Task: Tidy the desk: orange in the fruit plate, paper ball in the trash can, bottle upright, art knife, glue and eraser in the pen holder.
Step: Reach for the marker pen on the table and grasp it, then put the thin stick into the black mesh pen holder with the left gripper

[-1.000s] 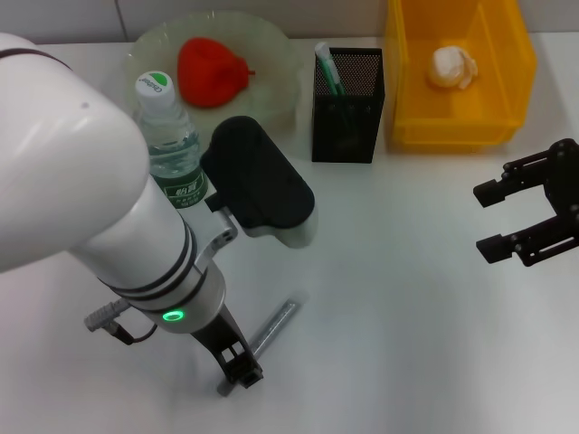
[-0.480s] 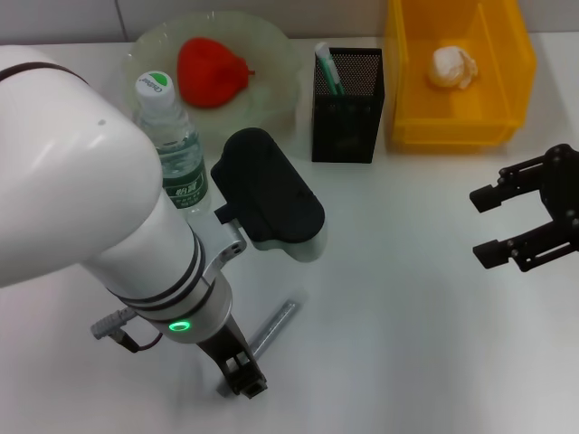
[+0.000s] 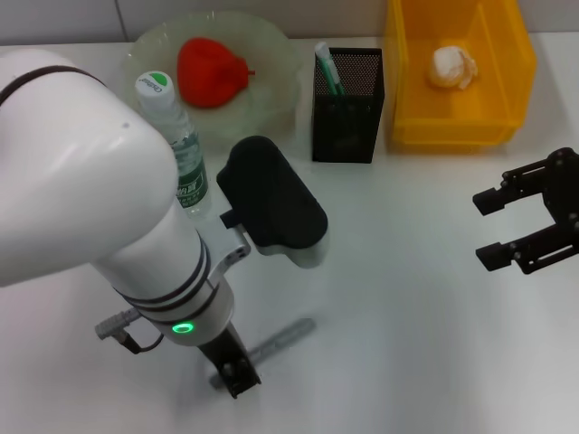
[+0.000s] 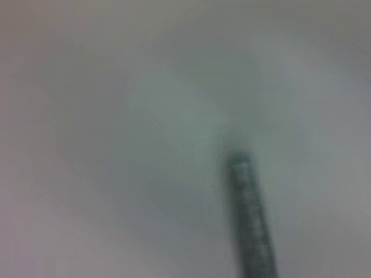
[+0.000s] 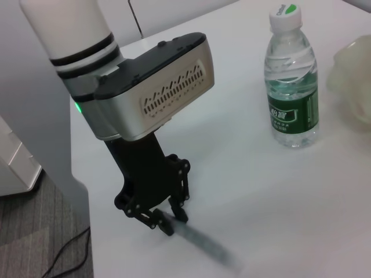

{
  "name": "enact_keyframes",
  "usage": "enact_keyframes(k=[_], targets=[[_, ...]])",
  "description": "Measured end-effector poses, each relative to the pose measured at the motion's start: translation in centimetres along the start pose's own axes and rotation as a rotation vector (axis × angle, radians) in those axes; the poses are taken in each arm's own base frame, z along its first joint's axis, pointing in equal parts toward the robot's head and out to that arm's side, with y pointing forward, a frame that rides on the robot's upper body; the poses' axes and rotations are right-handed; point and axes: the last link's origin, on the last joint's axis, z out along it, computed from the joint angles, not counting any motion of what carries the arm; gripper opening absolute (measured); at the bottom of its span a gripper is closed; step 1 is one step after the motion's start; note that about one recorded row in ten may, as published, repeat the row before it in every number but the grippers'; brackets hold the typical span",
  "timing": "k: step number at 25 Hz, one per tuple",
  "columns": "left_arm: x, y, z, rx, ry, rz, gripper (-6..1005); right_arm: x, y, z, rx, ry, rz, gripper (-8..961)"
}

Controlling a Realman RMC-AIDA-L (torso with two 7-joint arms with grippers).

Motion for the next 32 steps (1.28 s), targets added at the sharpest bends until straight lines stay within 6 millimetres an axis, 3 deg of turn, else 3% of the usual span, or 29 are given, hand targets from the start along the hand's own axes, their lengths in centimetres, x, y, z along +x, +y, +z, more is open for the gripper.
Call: enact_keyframes(k=[8, 15, 19, 22, 23, 24, 25, 32], targets=[[0.7, 0.5, -1.3, 0.015, 0.045, 0.029, 173, 0.2, -0.1, -0.2, 0.011, -0.005, 0.009, 769], [-0.2, -1.5, -3.8, 0.022, 0.172, -0.058, 188, 1.7, 0.3, -1.3, 0.055, -0.032, 0.037, 769], [-1.6, -4.0, -6.0, 0.007, 0.355, -0.137, 197, 3.7, 1.1, -2.9, 0.102, -0.11, 0.057, 770], [-1.6, -4.0, -6.0, 0.007, 0.355, -0.137, 204, 5.4, 1.9, -3.8, 0.133, -0.197, 0.057, 770], [-2.5, -5.7, -7.2, -0.021, 0.545, -0.164, 206, 6.0, 2.3, -3.9, 0.143, -0.228, 0.055, 770], [-2.5, -5.7, -7.2, -0.021, 0.545, -0.164, 208, 6.6, 2.7, -4.0, 0.152, -0.259, 0.055, 770], [-2.7, -6.8, -7.5, -0.032, 0.721, -0.137, 210, 7.0, 3.2, -4.1, 0.165, -0.286, 0.054, 770], [-1.8, -7.5, -7.2, -0.048, 0.911, -0.118, 226, 8.8, 4.8, -4.0, 0.26, -0.368, 0.112, 770]])
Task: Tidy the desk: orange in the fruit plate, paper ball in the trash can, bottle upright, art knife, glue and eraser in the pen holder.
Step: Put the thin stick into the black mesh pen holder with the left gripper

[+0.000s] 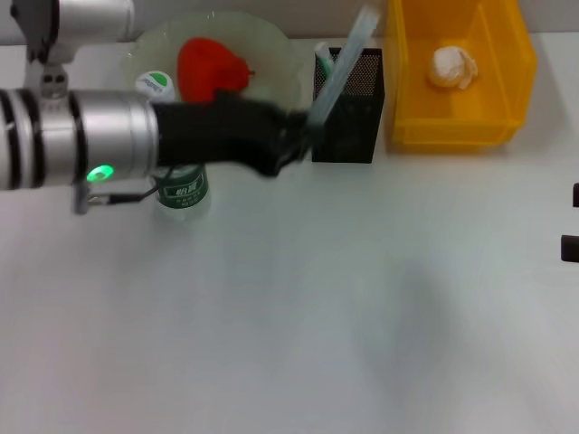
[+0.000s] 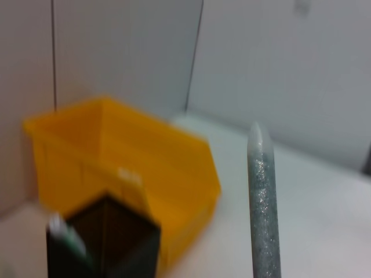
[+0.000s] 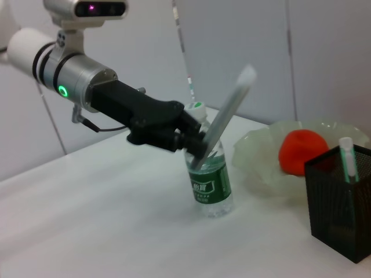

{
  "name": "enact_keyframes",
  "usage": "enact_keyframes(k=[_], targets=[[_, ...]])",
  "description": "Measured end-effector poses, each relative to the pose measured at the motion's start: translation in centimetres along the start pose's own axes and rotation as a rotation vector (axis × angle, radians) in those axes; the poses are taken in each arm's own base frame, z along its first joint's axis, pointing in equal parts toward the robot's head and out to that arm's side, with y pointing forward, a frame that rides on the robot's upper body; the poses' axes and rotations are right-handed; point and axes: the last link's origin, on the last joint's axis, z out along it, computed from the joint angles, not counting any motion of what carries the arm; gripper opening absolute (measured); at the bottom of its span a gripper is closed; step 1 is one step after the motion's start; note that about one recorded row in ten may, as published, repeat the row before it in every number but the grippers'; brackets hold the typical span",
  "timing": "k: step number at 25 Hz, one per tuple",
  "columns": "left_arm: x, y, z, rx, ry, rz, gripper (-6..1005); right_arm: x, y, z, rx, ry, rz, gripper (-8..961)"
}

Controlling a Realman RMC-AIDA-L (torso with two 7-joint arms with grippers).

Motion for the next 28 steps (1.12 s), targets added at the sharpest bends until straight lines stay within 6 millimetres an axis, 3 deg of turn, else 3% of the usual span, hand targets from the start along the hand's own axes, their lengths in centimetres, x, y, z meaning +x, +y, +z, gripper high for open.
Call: enact_keyframes(k=[4, 8, 9, 14, 23, 28], targets=[[0.7, -2.0, 3.0, -0.037, 0.206, -0.063, 234, 0.2, 0.0, 0.5, -0.021, -0.019, 0.055, 770], [1.1, -2.8, 4.1, -0.03, 0.22, -0.08, 243, 0.0, -0.1, 1.0, -0.039, -0.019, 0.059, 770], [1.8, -3.5, 5.6, 0.006, 0.219, -0.071, 245, -0.2, -0.2, 1.3, -0.049, -0.023, 0.06, 770], [3.2, -3.1, 8.1, 0.086, 0.216, -0.033, 256, -0.5, -0.7, 1.9, -0.053, -0.031, 0.063, 771], [4.4, -2.9, 10.5, 0.221, 0.244, -0.022, 276, -0.9, -1.0, 3.1, -0.075, -0.021, 0.037, 771], [3.7, -4.5, 11.7, 0.268, 0.206, -0.084, 287, -0.7, -1.2, 3.9, -0.067, 0.004, 0.018, 771]])
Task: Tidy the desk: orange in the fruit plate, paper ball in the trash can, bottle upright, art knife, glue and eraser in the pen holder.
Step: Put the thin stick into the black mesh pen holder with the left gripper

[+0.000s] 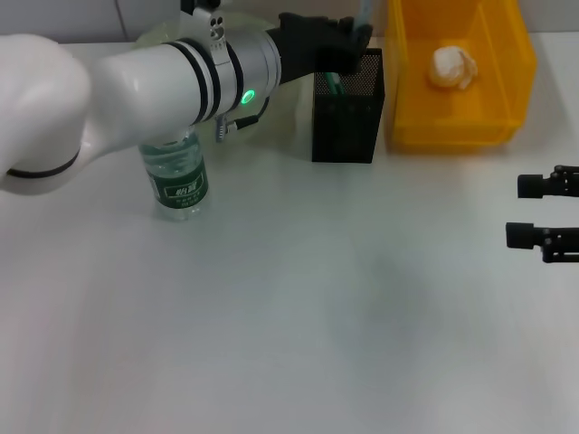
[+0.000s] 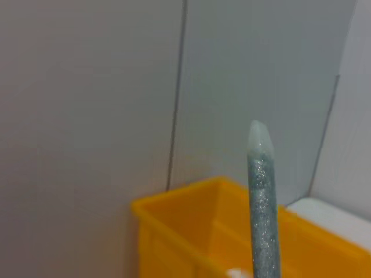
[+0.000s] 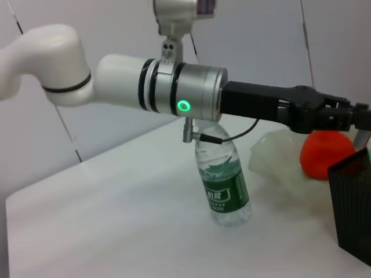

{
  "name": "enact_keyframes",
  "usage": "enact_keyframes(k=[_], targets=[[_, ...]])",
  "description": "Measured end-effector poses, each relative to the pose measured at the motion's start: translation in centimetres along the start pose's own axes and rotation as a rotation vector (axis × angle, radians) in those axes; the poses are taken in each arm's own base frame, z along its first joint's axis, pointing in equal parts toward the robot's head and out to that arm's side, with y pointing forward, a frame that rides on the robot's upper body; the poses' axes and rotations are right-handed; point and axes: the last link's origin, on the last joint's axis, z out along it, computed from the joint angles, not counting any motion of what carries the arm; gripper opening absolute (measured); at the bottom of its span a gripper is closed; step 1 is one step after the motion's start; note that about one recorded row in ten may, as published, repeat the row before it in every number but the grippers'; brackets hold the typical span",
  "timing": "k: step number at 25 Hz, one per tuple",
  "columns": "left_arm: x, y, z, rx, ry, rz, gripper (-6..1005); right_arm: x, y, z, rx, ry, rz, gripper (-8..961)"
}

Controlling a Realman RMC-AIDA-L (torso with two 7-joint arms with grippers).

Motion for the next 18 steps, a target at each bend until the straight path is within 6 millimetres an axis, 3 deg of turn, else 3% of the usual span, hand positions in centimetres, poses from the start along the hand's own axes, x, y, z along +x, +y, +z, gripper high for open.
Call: enact_keyframes(k=[10, 18], targets=[[-0.3, -0.5, 0.9, 0.014, -0.033, -0.009, 309, -0.3, -0.6, 0.0, 0.028, 0.002, -0.026, 772], [-2.3, -1.0, 0.4, 0.04, -0.072, -0.057, 327, -0.4, -0.8, 0.0, 0.033, -0.006, -0.039, 772]])
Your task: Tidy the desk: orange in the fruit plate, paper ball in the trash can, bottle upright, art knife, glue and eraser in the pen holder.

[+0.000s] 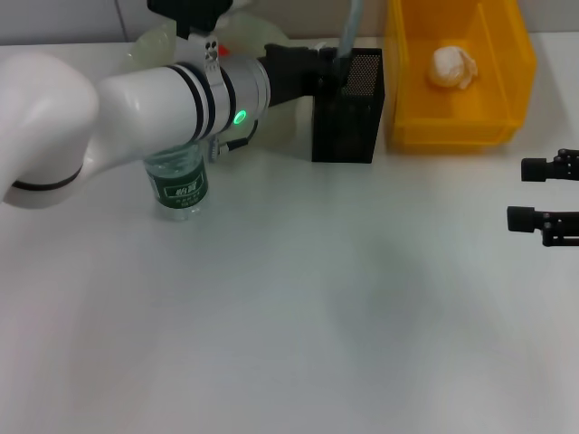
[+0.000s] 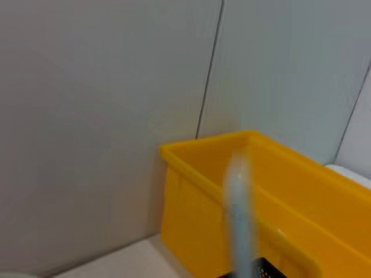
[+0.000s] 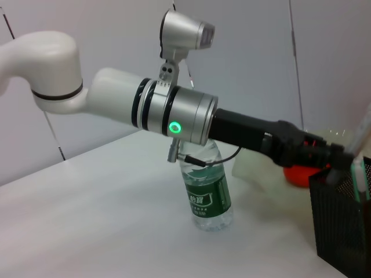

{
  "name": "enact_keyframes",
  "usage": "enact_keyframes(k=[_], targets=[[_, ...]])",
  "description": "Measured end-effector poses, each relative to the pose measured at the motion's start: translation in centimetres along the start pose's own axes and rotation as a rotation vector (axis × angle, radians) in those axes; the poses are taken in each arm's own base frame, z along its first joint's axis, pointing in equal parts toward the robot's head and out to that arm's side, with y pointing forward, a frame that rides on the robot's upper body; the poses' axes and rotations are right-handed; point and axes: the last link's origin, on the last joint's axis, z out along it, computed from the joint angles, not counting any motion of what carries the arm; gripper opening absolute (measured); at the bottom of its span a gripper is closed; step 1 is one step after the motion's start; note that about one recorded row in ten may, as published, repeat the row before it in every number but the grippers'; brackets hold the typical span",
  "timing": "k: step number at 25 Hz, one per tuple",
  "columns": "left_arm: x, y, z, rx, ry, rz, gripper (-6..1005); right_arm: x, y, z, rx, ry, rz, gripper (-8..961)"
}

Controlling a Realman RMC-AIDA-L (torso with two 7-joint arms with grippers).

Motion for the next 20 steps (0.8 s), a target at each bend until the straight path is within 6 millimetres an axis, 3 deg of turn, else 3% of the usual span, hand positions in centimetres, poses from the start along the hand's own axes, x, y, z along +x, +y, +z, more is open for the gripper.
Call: enact_keyframes(k=[7, 10, 12, 13, 14, 17, 18, 20], targets=[[-0.2, 0.6, -0.2, -0.023, 0.002, 0.009, 342, 0.0, 0.1, 0.0, -0.005, -0.003, -0.005, 772], [0.1, 1.2, -1.2, -0.061, 0.029, 0.005, 474, -0.2, 0.3, 0.0, -0.014, -0.003, -0.011, 772], [0.6, 1.7, -2.7, -0.125, 0.062, 0.004, 562, -0.4, 0.6, -0.1, -0.026, -0.009, -0.021, 772], [1.3, 1.7, -4.9, -0.206, 0.102, -0.004, 605, -0.7, 1.0, -0.4, -0.039, -0.039, -0.046, 772], [1.3, 1.7, -4.9, -0.206, 0.102, -0.004, 648, -0.7, 1.0, -0.4, -0.039, -0.039, -0.046, 772], [2.0, 1.6, -9.1, -0.357, 0.153, 0.003, 778, -1.1, 1.7, -0.8, -0.059, -0.108, -0.09, 773], [1.5, 1.9, -12.2, -0.465, 0.157, 0.047, 821, -1.3, 2.0, -0.9, -0.087, -0.122, -0.101, 773], [1.0, 1.8, -13.1, -0.491, 0.145, 0.07, 826, -1.4, 2.2, -0.8, -0.105, -0.121, -0.105, 773]])
